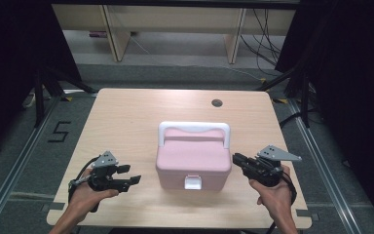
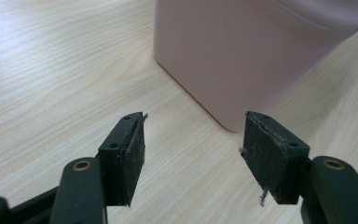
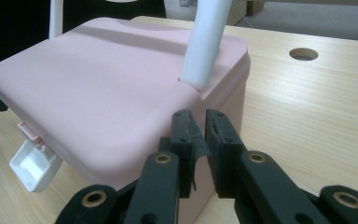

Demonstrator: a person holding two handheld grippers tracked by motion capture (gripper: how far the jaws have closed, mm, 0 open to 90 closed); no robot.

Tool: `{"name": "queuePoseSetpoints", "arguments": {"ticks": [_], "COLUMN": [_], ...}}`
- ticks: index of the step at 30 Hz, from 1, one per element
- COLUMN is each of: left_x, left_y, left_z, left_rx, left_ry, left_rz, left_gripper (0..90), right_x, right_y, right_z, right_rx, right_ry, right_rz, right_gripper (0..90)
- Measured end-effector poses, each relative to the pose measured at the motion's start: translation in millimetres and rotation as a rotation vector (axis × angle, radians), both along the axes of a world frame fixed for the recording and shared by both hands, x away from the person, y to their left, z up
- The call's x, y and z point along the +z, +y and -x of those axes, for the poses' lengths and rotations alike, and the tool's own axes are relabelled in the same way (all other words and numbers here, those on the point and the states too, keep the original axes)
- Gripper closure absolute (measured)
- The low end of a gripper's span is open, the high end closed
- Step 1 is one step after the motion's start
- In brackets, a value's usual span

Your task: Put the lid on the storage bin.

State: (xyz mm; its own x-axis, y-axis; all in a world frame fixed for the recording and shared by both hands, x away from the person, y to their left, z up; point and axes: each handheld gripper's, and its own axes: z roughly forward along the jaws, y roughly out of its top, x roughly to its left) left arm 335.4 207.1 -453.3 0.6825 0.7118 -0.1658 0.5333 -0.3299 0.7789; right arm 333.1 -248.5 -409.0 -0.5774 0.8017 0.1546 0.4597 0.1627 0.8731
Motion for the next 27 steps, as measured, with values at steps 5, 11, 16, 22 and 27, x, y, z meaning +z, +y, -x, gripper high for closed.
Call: {"name": "queuePoseSetpoints", "arguments": {"ticks": [5, 11, 16, 22, 27], "left_x": [-2.4, -2.8, -3.5, -4.7, -5.4], "left_y": [0.0, 2.4, -0.4, -1.1, 0.3], "left_z": [1.3, 2.4, 4.6, 5.9, 6.5], "left_rx": [0.014, -0.003, 0.003, -0.006, -0.023], "left_ry": [0.007, 0.004, 0.003, -0.001, 0.002], "left_rz": [0.018, -0.012, 0.002, 0.004, -0.023], "left_gripper": [38.5, 36.9, 34.7, 32.9, 31.9], "right_x": [-1.8, -5.3, -8.1, -18.2, -25.0], "right_y": [-4.2, -7.2, -12.0, -22.0, -25.3], "right_z": [-1.1, -0.1, -0.1, -3.9, -3.3], "right_rx": [-0.009, -0.036, -0.062, -0.094, -0.103], "right_ry": [-0.014, 0.000, -0.002, 0.021, 0.032], "right_rz": [-0.003, -0.014, -0.034, -0.080, -0.077], "right_gripper": [80.8, 72.4, 55.9, 43.8, 38.6]}}
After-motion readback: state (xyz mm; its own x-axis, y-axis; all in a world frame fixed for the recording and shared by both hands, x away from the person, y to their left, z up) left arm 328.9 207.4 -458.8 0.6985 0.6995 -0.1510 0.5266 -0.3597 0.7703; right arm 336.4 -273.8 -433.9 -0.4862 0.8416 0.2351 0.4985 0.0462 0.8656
